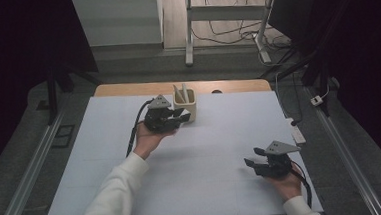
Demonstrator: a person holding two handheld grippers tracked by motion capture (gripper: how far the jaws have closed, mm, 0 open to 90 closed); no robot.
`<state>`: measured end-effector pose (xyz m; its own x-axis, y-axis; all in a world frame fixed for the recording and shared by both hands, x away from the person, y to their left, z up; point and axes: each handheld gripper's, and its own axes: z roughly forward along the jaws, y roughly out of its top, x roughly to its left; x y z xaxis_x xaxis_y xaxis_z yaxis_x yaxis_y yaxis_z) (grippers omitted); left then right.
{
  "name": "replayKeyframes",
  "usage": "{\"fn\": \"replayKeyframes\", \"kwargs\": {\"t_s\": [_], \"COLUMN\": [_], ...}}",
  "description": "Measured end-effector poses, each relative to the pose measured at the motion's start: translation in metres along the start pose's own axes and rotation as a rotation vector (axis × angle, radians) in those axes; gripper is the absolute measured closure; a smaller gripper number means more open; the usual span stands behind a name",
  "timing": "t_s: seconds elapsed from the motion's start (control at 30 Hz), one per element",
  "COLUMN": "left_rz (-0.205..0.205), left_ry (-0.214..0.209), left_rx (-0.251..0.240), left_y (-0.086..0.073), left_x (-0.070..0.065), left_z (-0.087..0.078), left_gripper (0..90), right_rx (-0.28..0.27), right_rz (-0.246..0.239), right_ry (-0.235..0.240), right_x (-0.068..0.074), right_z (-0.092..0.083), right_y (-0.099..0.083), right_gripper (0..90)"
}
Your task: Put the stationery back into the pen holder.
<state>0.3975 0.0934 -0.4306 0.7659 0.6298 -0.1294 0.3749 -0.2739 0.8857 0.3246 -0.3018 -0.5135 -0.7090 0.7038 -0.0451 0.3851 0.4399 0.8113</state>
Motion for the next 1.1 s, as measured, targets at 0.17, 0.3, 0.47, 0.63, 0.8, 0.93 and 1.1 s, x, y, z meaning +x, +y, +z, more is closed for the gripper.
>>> {"fn": "replayKeyframes", "kwargs": {"t_s": [0.17,0.3,0.47,0.63,0.8,0.93,1.1], "left_rz": [-0.018,-0.029,-0.021,-0.02,-0.025,-0.029,-0.042], "left_ry": [0.007,0.001,0.008,0.018,0.031,0.04,0.041], "left_rx": [-0.012,-0.025,-0.03,-0.027,-0.034,-0.036,-0.041], "left_y": [0.004,0.009,0.015,0.022,0.029,0.034,0.039], "left_x": [0.007,0.01,0.013,0.017,0.021,0.024,0.029], "left_z": [0.0,0.001,0.003,0.006,0.006,0.008,0.012], "left_gripper": [65.7,65.6,65.6,65.7,65.6,65.7,65.6], "right_rx": [0.003,0.007,0.002,0.006,0.007,0.004,0.007], "right_rz": [0.002,0.002,0.005,0.005,0.006,0.009,0.008], "right_ry": [0.001,-0.009,0.001,0.002,0.002,-0.001,-0.002], "right_x": [-0.001,-0.001,-0.001,-0.001,-0.001,-0.002,-0.002], "right_z": [0.001,0.0,0.001,0.001,0.001,0.0,0.001], "right_y": [0.0,0.0,-0.001,-0.001,-0.001,-0.001,-0.002], "right_gripper": [40.5,40.5,40.4,40.4,40.4,40.3,40.3]}}
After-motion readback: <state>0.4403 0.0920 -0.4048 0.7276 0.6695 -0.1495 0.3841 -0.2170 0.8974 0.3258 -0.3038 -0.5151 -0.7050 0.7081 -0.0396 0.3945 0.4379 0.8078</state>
